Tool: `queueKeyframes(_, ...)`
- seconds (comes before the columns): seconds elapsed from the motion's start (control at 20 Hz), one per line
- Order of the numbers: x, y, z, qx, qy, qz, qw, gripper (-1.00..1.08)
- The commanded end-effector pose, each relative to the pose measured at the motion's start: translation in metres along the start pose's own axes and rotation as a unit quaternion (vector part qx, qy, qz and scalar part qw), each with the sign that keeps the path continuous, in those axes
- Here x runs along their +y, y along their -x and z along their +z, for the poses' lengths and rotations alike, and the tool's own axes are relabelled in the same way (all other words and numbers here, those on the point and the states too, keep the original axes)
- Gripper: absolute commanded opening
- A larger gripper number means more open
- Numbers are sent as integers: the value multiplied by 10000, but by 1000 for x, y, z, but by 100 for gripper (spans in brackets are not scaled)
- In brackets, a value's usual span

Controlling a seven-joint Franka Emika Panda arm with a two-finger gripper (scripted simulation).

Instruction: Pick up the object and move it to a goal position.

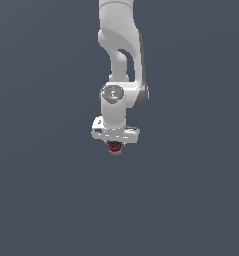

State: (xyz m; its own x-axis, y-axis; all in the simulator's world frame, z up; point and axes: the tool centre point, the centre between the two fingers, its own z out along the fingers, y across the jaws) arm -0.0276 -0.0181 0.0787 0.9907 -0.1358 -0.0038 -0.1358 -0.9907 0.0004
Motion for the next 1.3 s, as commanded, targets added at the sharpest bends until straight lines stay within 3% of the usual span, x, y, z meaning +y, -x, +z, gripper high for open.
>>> queueKeyframes(0.0, 0, 0, -5, 17, -2, -1, 10000, -100)
queueKeyframes(0.55, -1, 17, -60, 17, -2, -1, 10000, -100)
queueKeyframes(1.25, -3, 61, -202, 17, 0, 1, 10000, -100)
